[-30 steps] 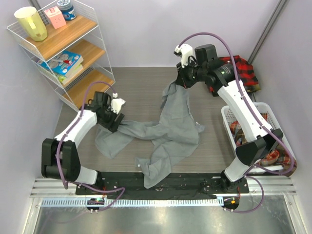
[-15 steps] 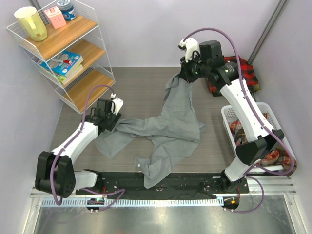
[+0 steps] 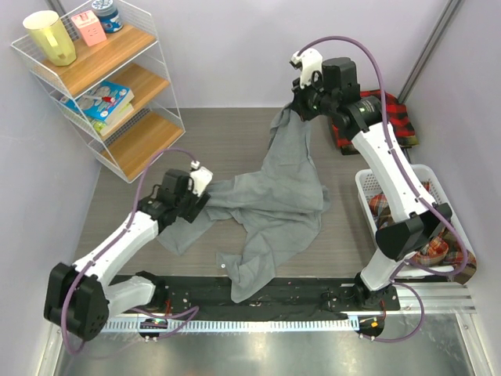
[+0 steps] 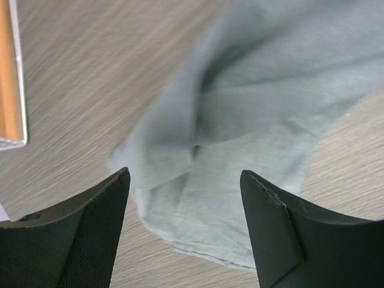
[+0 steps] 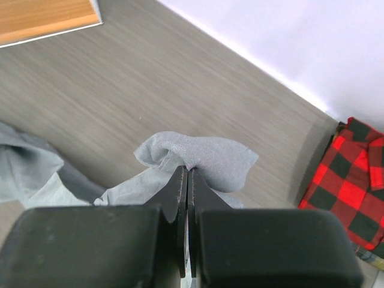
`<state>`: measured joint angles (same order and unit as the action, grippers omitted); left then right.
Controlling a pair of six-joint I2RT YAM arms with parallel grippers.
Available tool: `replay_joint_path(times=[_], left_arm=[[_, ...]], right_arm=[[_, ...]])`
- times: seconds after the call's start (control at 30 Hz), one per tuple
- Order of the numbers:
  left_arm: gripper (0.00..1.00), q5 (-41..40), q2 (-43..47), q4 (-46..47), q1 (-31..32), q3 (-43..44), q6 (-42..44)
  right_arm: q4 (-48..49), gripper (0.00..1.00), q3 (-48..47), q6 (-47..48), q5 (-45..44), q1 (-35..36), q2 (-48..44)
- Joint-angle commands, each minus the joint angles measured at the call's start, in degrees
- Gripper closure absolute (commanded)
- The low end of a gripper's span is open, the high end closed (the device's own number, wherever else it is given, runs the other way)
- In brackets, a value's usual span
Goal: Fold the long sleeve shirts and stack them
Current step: Flatten the shirt out
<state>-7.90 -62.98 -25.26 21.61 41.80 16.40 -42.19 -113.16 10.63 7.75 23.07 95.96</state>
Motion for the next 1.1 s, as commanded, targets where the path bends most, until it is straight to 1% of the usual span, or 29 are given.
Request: replay_joint_path(times=[0.0, 0.07, 0.1, 0.13, 0.23, 0.37, 0.53, 0.6, 0.67, 0.7, 0.73, 0.77, 0.8, 0.87, 0.9, 0.97, 1.0, 1.07], left_arm=[[0.25, -11.65, -4.33, 4.84, 5.90, -0.58, -1.82], [0.27, -15.81, -8.37, 7.23, 6.69, -0.06, -1.38], [0.27, -17.83, -9.60, 10.02, 7.22, 0.47, -0.85], [0.28, -22.29, -11.88, 11.27, 7.31, 0.73, -0.06], [0.34, -28.72, -13.74, 16.88, 7.31, 0.30, 2.74], [0.43, -31.21, -12.18, 20.07, 6.26, -1.37, 6.09], [0.49, -31.30, -9.62, 20.95, 3.89, -2.25, 8.47], [0.53, -29.73, -9.44, 20.16, 2.31, -1.73, 8.47], [0.60, -26.49, -9.70, 18.67, 0.47, -0.59, 8.03], [0.65, -24.46, -10.49, 17.53, -0.24, 0.03, 7.94], [0.74, -22.88, -11.10, 16.30, -1.21, 0.73, 7.68], [0.77, -21.82, -11.72, 15.25, -2.87, 1.26, 7.50], [0.78, -17.54, -13.21, 13.84, -4.10, 2.74, 7.33], [0.80, -14.78, -14.44, 12.34, -6.65, 4.07, 7.24], [0.81, -11.03, -15.15, 10.60, -7.45, 5.30, 7.50], [0.84, -8.98, -16.91, 9.53, -8.42, 6.36, 7.59], [0.84, -6.28, -17.26, 7.70, -9.47, 7.58, 7.76], [0.85, -3.01, -17.96, 8.12, -9.83, 8.03, 8.64]], right_arm=[[5.72, 0.99, -4.52, -0.35, -3.35, -0.31, 1.33], [6.42, 0.99, -5.05, -0.35, -3.70, -0.39, 1.59], [6.68, 0.99, -5.57, -0.35, -3.97, -0.39, 1.86], [6.86, 0.99, -5.66, -0.35, -4.06, -0.39, 1.77], [7.12, 0.99, -5.40, 0.26, -5.02, -0.57, 1.51], [7.30, 0.99, -4.17, 0.35, -5.37, -1.36, 1.07], [8.09, 0.99, -2.59, 0.18, -4.85, -2.24, 0.63], [8.27, 0.99, -2.24, -0.08, -4.59, -2.24, 0.63], [8.44, 0.99, -2.24, -0.35, -3.97, -2.33, 0.72], [8.53, 0.99, -2.15, -0.35, -3.79, -2.41, 0.72], [8.45, 0.99, -2.15, -0.52, -3.27, -2.33, 0.80], [8.53, 0.99, -2.06, -0.53, -3.00, -2.41, 0.80], [8.53, 0.99, -2.06, -0.53, -2.74, -2.33, 0.72], [8.53, 0.99, -1.71, -0.53, -2.39, -2.33, 0.63], [8.62, 0.99, -1.45, -0.53, -2.13, -2.33, 0.37], [8.53, 0.99, -0.92, -0.44, -1.43, -2.33, 0.19], [8.79, 0.99, -0.83, -0.53, -1.33, -2.33, 0.02], [8.88, 0.99, -0.48, -0.44, -0.98, -2.33, -0.16]])
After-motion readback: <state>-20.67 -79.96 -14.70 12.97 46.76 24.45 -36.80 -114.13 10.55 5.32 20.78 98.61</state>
